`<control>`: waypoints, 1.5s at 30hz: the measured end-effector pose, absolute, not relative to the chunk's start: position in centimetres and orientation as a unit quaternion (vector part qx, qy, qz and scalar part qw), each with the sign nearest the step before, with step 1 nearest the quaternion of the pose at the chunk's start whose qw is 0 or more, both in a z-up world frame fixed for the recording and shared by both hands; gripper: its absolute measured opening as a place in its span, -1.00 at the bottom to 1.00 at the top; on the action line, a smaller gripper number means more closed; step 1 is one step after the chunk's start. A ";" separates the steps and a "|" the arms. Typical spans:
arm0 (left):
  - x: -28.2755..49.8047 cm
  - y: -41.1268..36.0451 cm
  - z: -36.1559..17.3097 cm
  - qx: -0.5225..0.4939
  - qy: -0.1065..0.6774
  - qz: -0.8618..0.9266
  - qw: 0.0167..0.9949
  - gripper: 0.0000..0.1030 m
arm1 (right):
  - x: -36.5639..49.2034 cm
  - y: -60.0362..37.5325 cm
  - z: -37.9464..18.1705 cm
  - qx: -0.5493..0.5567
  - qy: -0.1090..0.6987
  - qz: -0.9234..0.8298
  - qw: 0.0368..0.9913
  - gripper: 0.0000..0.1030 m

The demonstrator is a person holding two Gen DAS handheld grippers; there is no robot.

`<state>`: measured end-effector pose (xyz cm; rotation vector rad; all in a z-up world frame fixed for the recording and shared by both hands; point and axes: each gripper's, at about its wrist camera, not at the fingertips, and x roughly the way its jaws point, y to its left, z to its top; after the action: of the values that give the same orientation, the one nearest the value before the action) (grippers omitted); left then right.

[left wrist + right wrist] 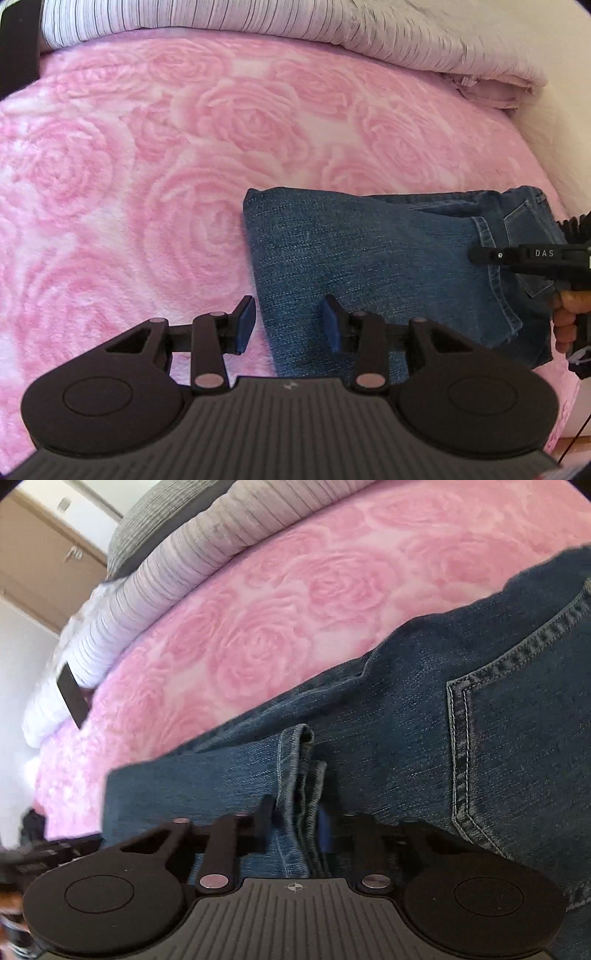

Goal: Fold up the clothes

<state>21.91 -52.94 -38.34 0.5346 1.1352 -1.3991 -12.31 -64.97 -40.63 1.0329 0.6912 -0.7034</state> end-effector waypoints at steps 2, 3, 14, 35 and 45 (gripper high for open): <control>21.4 -52.9 -37.8 0.234 0.467 -0.620 0.585 -0.39 | -11.9 -65.7 -38.7 0.449 0.305 -0.325 0.775 -0.69; 21.1 -52.9 -37.5 0.238 0.454 -0.630 0.584 -0.39 | -11.6 -66.1 -37.6 0.430 0.295 -0.327 0.788 -0.70; 20.7 -54.2 -38.5 0.272 0.455 -0.631 0.567 -0.33 | -10.8 -66.5 -39.7 0.399 0.339 -0.339 0.782 -0.70; 25.5 -54.6 -41.6 0.179 0.638 -0.577 0.476 -0.24 | -11.2 -59.0 -36.2 0.254 0.377 -0.417 0.787 0.37; 24.4 -53.3 -41.2 0.144 0.618 -0.597 0.492 -0.69 | -10.7 -54.0 -36.6 0.266 0.384 -0.434 0.770 0.37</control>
<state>24.40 -53.35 -41.24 0.3493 1.4990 -1.4481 -10.71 -54.01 -36.64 0.5768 0.8332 -0.9409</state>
